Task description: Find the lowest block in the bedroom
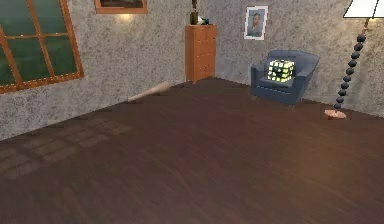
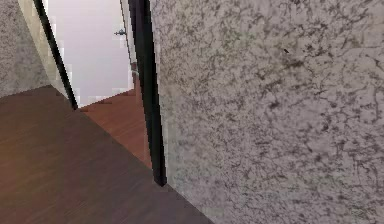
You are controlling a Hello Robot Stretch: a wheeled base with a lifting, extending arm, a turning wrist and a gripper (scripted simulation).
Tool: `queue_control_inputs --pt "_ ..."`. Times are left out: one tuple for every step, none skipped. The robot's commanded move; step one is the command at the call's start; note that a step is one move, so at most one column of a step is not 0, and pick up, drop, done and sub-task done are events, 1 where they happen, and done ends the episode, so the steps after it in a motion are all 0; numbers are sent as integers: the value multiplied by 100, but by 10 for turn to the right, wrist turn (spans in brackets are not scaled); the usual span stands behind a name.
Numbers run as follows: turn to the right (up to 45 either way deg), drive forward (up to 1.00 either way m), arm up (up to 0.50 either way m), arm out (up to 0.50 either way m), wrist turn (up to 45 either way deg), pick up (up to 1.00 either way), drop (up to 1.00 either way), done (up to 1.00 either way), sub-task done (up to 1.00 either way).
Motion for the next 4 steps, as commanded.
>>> queue_control_inputs --pt "0 20 0 0 0 0 0 0 0" --pt "360 0 0 0 0 0 0 0 0" --pt "0 100 0 0 0 0 0 0 0" --pt "0 100 0 0 0 0 0 0 0"
